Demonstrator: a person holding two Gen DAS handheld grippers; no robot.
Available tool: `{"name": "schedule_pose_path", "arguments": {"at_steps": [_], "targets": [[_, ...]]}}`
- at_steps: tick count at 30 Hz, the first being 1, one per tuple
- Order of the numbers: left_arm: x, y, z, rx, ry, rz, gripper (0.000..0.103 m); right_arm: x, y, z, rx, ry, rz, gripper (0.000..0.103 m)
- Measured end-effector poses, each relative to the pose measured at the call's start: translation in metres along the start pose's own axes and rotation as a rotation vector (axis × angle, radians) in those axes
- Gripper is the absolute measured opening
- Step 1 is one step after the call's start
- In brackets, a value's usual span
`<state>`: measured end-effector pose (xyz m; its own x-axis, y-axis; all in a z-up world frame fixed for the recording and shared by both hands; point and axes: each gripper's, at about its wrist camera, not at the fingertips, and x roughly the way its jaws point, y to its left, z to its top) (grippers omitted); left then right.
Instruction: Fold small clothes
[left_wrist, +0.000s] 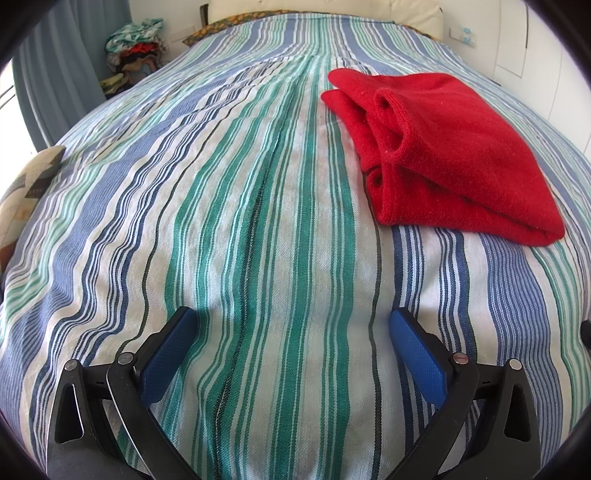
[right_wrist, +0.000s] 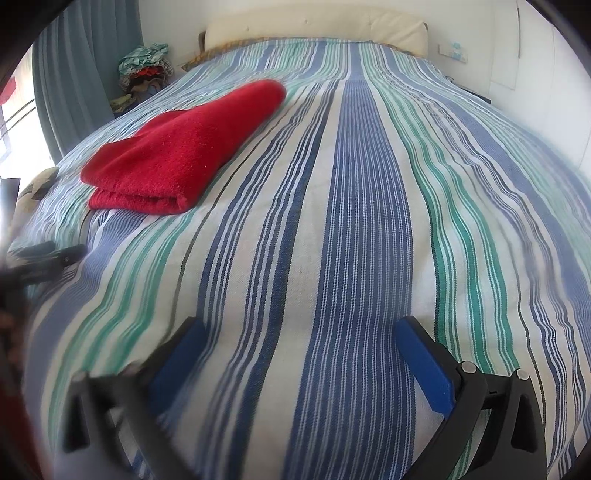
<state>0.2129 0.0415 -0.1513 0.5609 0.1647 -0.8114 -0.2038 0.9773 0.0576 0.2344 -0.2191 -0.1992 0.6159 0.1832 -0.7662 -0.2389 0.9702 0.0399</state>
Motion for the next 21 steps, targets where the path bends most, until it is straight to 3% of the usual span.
{"name": "schedule_pose_path", "arguments": {"at_steps": [8,11,13,17,21], "targets": [[0.0,0.0,0.001,0.0,0.001,0.0,0.103,0.0,0.0,0.0,0.0,-0.001,0.0,0.102],[-0.007,0.003,0.006,-0.005,0.036,-0.016,0.101,0.0,0.0,0.0,-0.001,0.0,0.0,0.102],[-0.02,0.012,0.016,-0.034,0.035,-0.077,0.1,0.0,0.001,0.0,-0.005,0.0,-0.003,0.102],[-0.056,0.041,0.049,-0.168,-0.091,-0.268,0.101,-0.001,0.001,0.003,-0.01,0.022,-0.005,0.102],[-0.034,0.052,0.102,-0.27,-0.025,-0.477,0.102,-0.016,-0.001,0.025,0.035,0.028,0.051,0.101]]}}
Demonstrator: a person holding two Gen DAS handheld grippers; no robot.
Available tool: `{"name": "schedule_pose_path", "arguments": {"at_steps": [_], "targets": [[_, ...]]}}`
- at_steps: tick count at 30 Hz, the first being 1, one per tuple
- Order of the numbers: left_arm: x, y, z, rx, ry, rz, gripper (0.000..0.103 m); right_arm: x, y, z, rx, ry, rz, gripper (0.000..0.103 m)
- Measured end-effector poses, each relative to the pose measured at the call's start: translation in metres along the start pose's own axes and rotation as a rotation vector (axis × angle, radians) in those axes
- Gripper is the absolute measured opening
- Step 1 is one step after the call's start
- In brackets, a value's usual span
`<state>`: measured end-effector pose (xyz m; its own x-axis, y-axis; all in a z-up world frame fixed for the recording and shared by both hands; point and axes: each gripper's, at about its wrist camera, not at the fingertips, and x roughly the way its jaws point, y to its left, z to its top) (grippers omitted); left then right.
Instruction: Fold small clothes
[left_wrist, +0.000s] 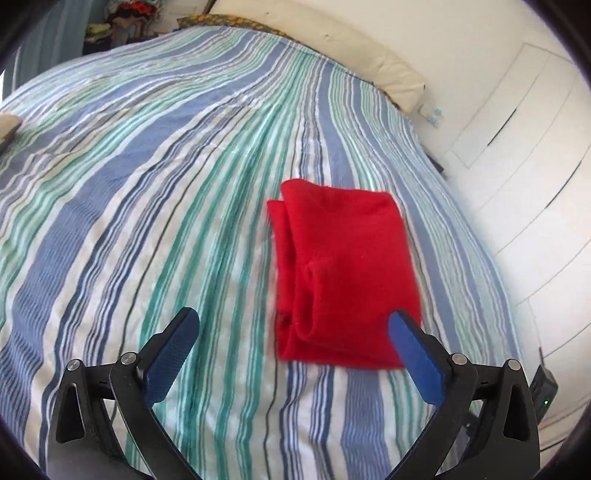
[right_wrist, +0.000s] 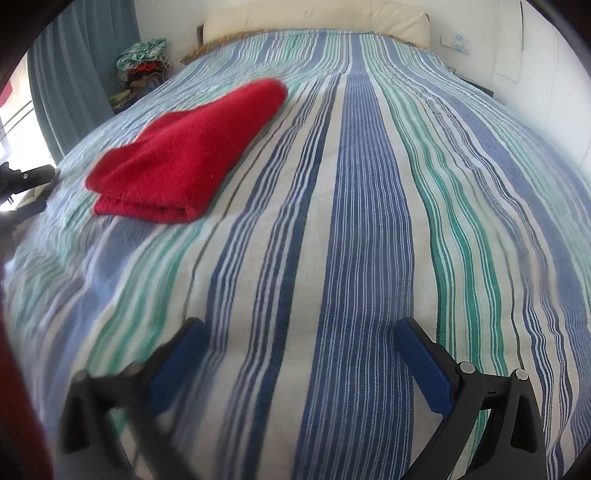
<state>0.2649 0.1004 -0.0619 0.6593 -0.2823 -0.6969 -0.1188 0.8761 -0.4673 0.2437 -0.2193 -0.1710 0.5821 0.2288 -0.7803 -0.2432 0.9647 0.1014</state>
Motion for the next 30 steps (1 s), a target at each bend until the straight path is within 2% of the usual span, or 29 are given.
{"name": "schedule_pose_path", "arguments": {"at_steps": [2,5,8,11,12,13,14,15,16,19,22,25,28,29,30], "targets": [[0.031,0.004,0.022,-0.024,0.069,-0.029,0.102,-0.015,0.0,0.026,0.04,-0.084,0.072,0.101],[0.079,0.01,0.039,-0.033,0.15,0.042,0.102,-0.017,0.006,0.084,0.049,-0.156,0.168,0.101],[0.108,0.007,0.035,-0.017,0.212,0.115,0.101,0.017,0.013,0.141,0.067,-0.133,0.274,0.101],[0.113,-0.001,0.026,0.011,0.207,0.114,0.1,0.077,0.02,0.167,0.129,-0.029,0.354,0.099],[0.116,-0.003,0.023,0.013,0.224,0.099,0.088,0.101,0.022,0.166,0.167,0.034,0.405,0.087],[0.12,-0.006,0.02,0.028,0.244,0.096,0.058,0.125,0.027,0.158,0.208,0.115,0.465,0.063],[0.122,-0.011,0.018,0.05,0.265,0.069,0.042,0.143,0.03,0.15,0.235,0.178,0.488,0.058],[0.122,-0.017,0.018,0.06,0.276,0.054,0.026,0.145,0.033,0.145,0.237,0.153,0.474,0.052],[0.118,-0.024,0.021,0.079,0.263,0.075,0.023,0.142,0.035,0.144,0.232,0.125,0.469,0.043],[0.093,-0.05,0.037,0.14,0.196,0.044,0.021,0.119,0.038,0.156,0.209,0.087,0.444,0.035],[0.067,-0.072,0.06,0.151,0.118,-0.003,0.021,0.08,0.047,0.185,0.083,-0.001,0.401,0.034],[0.05,-0.086,0.076,0.153,0.064,-0.042,0.021,0.049,0.043,0.215,0.045,-0.073,0.397,0.034],[0.065,-0.096,0.08,0.178,0.079,-0.038,0.024,0.031,0.038,0.232,0.022,-0.124,0.381,0.034],[0.077,-0.097,0.075,0.187,0.117,-0.028,0.027,0.03,0.035,0.232,0.018,-0.131,0.365,0.034],[0.092,-0.095,0.065,0.198,0.165,0.004,0.034,0.033,0.031,0.232,0.021,-0.13,0.355,0.034]]}}
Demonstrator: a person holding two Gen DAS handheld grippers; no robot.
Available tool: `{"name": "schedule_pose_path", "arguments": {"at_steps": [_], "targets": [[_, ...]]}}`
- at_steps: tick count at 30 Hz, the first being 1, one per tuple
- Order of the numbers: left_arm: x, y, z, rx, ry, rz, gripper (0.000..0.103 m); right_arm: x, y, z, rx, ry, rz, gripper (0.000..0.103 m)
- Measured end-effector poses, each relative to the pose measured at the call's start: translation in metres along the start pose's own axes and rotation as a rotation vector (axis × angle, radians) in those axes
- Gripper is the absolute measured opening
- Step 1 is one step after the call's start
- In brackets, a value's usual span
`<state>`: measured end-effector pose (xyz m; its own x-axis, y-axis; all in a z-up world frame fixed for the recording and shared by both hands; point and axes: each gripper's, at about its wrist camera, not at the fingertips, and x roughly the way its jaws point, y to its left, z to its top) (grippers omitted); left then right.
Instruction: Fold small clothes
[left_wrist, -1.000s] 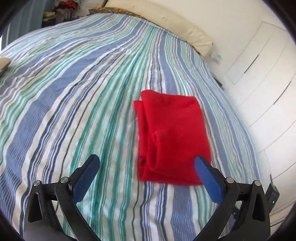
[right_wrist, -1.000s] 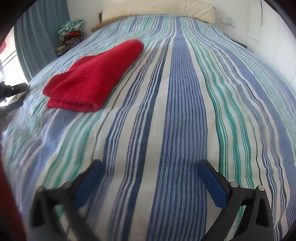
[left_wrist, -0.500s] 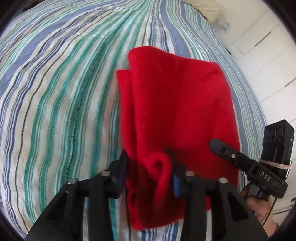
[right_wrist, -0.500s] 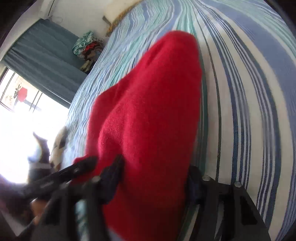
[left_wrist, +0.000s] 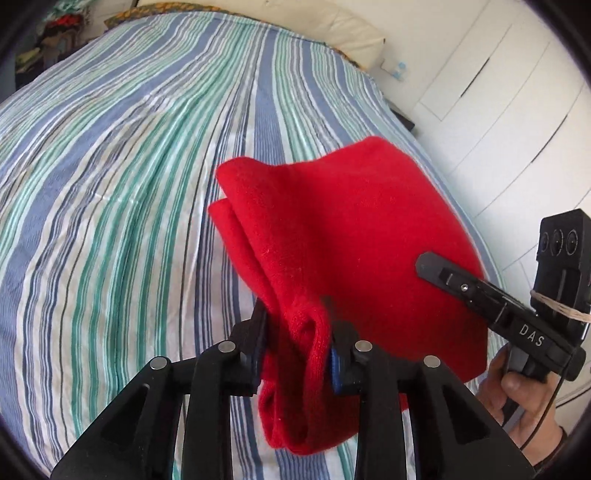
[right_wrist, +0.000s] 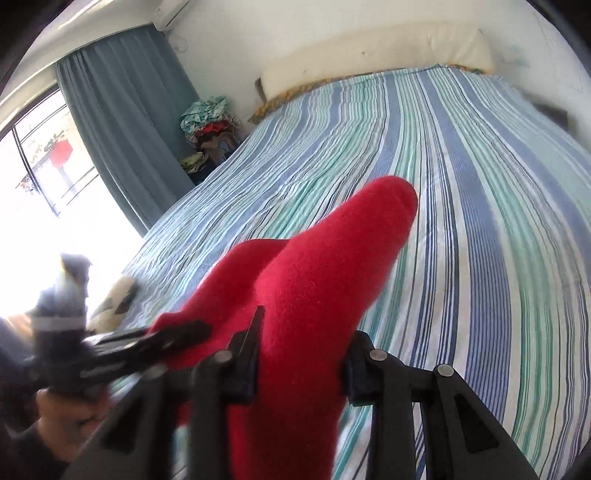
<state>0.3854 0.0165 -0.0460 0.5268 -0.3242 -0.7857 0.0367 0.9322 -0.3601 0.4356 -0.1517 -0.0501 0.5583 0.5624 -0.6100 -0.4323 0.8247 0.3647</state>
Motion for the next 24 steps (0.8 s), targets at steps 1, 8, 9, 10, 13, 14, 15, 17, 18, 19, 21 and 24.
{"name": "schedule_pose_path", "arguments": {"at_steps": [1,8,9,10,13,14,15,17,18,19,21,24], "targets": [[0.016,0.0,-0.011,0.008,0.051,0.052,0.042,0.003,-0.008,-0.004,0.012,0.015,-0.011,0.039],[-0.027,0.002,-0.089,0.13,-0.016,0.338,0.09,-0.008,-0.052,-0.078,0.117,0.173,-0.216,0.067],[-0.043,-0.003,-0.098,0.151,-0.066,0.389,0.101,-0.023,-0.048,-0.088,0.104,0.162,-0.236,0.081],[-0.058,-0.008,-0.106,0.166,-0.109,0.419,0.102,-0.039,-0.043,-0.099,0.088,0.147,-0.258,0.092],[-0.086,-0.013,-0.12,0.15,-0.134,0.455,0.102,-0.078,-0.021,-0.124,0.031,0.126,-0.312,0.098],[-0.092,-0.014,-0.123,0.13,-0.129,0.475,0.102,-0.089,-0.013,-0.131,0.015,0.129,-0.326,0.098],[-0.098,-0.014,-0.126,0.108,-0.125,0.493,0.102,-0.098,-0.005,-0.135,0.003,0.135,-0.347,0.099],[-0.106,-0.016,-0.133,0.075,-0.118,0.515,0.102,-0.114,0.006,-0.144,-0.016,0.134,-0.387,0.101],[-0.107,-0.018,-0.136,0.072,-0.118,0.525,0.102,-0.121,0.01,-0.148,-0.021,0.132,-0.397,0.102],[-0.111,-0.02,-0.14,0.071,-0.117,0.54,0.102,-0.127,0.015,-0.153,-0.023,0.135,-0.403,0.102],[-0.116,-0.024,-0.143,0.073,-0.114,0.563,0.102,-0.135,0.022,-0.158,-0.021,0.149,-0.41,0.102],[-0.127,-0.032,-0.152,0.078,-0.087,0.549,0.102,-0.145,0.029,-0.165,-0.019,0.15,-0.413,0.102]]}}
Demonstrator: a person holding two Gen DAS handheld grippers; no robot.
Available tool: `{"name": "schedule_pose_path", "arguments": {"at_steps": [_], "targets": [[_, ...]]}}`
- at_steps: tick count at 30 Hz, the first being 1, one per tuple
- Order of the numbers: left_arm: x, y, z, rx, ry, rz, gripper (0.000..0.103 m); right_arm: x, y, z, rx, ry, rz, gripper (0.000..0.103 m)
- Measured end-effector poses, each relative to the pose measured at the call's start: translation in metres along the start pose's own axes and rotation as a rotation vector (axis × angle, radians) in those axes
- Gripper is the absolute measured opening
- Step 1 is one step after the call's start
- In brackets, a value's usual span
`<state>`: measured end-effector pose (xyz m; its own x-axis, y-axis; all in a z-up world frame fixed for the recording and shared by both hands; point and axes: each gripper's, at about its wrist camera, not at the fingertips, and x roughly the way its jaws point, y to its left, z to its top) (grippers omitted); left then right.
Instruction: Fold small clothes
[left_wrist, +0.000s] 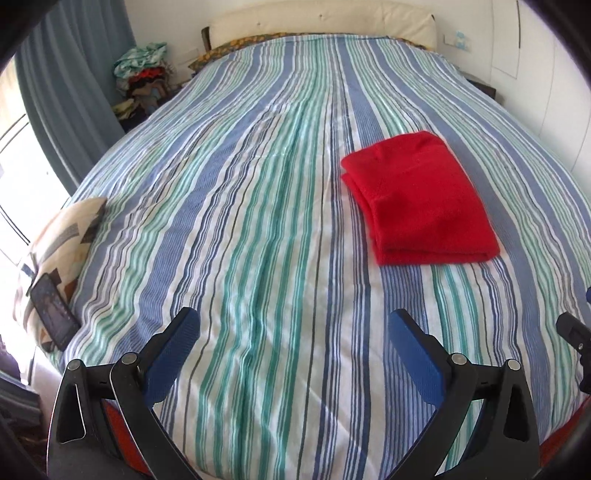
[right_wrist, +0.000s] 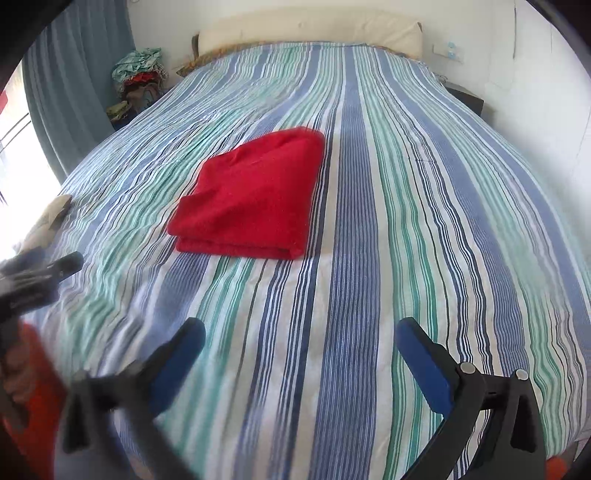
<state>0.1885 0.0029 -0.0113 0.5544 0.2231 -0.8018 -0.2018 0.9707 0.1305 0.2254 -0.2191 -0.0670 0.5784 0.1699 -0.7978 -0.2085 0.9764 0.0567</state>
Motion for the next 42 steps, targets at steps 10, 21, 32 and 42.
{"name": "schedule_pose_path", "arguments": {"at_steps": [10,21,32,42], "targets": [[-0.01,-0.008,-0.009,0.046,0.125,-0.086,0.102,-0.031,0.016,0.001,0.012,-0.001,0.001,0.102],[-0.037,-0.004,-0.022,0.063,0.111,-0.123,0.102,-0.058,0.036,-0.005,-0.078,0.046,-0.044,0.102],[-0.07,-0.003,-0.008,0.05,-0.014,-0.102,0.103,-0.074,0.043,-0.002,-0.083,0.028,-0.019,0.102],[-0.088,0.007,0.015,0.07,-0.122,-0.037,0.103,-0.089,0.04,0.013,-0.115,0.005,-0.109,0.102]]}}
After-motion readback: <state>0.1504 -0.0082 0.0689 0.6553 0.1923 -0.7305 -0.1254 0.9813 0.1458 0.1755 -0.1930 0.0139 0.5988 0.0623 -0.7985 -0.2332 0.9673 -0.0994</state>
